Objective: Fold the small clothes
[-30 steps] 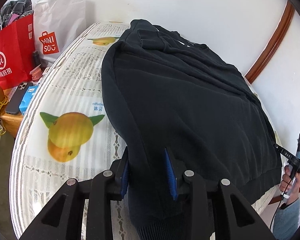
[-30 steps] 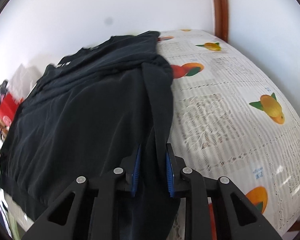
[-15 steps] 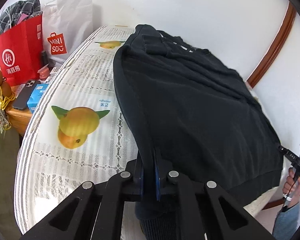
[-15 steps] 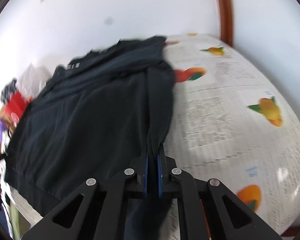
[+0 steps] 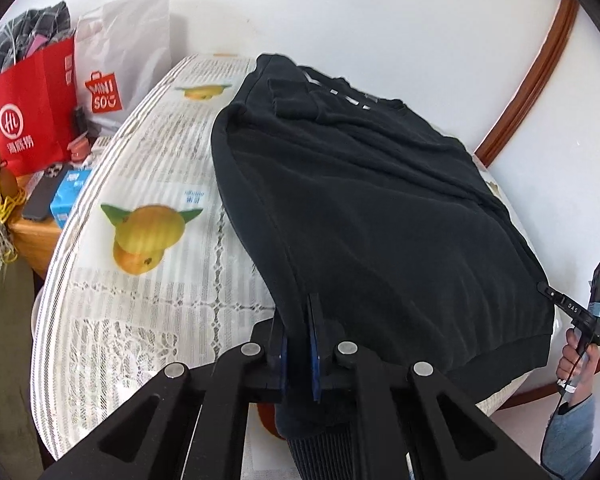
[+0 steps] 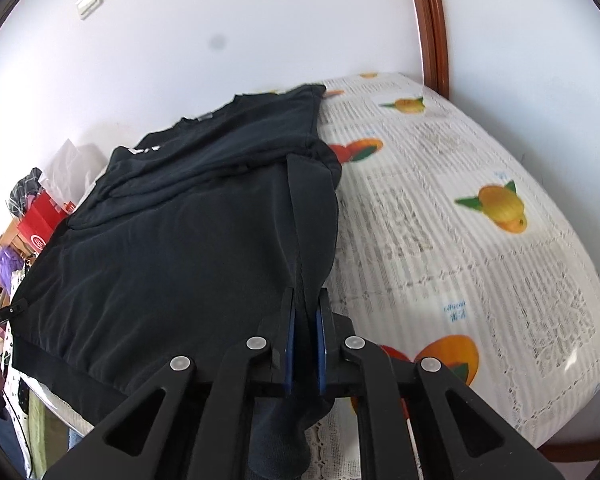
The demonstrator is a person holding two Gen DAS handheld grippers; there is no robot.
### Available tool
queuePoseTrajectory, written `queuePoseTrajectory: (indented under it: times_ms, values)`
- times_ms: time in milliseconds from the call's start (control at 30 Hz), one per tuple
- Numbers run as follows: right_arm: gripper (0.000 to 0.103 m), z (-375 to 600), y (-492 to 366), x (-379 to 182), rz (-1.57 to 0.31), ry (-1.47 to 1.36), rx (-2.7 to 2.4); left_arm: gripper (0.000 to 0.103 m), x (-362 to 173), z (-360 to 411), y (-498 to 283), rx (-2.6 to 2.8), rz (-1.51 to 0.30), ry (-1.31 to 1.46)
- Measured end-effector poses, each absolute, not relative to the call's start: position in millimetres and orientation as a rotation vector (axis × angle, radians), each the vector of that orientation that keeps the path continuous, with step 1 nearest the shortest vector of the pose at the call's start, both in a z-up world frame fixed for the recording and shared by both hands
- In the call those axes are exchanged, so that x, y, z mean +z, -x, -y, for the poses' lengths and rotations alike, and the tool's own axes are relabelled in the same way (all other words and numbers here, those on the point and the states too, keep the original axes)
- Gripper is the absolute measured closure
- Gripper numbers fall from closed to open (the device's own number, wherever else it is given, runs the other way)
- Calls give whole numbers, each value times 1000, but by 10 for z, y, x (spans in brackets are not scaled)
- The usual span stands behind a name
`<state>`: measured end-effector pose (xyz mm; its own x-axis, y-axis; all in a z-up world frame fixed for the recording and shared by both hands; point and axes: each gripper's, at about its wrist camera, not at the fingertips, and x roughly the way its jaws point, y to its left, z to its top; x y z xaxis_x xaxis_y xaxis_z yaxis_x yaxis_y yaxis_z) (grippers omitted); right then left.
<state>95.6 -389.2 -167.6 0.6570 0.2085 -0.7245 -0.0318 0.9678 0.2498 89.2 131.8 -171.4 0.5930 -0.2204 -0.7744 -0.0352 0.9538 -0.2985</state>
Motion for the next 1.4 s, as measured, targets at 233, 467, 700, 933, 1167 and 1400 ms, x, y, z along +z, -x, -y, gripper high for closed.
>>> queuePoseTrajectory:
  times_ms: [233, 467, 700, 933, 1167, 1400]
  values:
    - [70, 3935, -1047, -1869, -903, -250, 113, 82, -1882, -1394, -992, -59, -973, 267]
    - [64, 3768, -1222, -1890, -888, -254, 153, 62, -1933, -1432, -1225, -77, -967, 295]
    - [95, 3509, -1294, -1848, -896, -176, 196, 94, -1875, -1181, -1199, -82, -952, 154]
    - [95, 3824, -1281, -1395, -753, -326, 230, 95, -1429, -1378, -1185, -159, -831, 283]
    - [95, 3787, -1544, -1032, -681, -335, 227, 95, -1102, -1359, -1552, -134, -761, 259]
    - [95, 3739, -2153, -806, -661, -401, 220, 95, -950, -1401, -2109, -83, -732, 238]
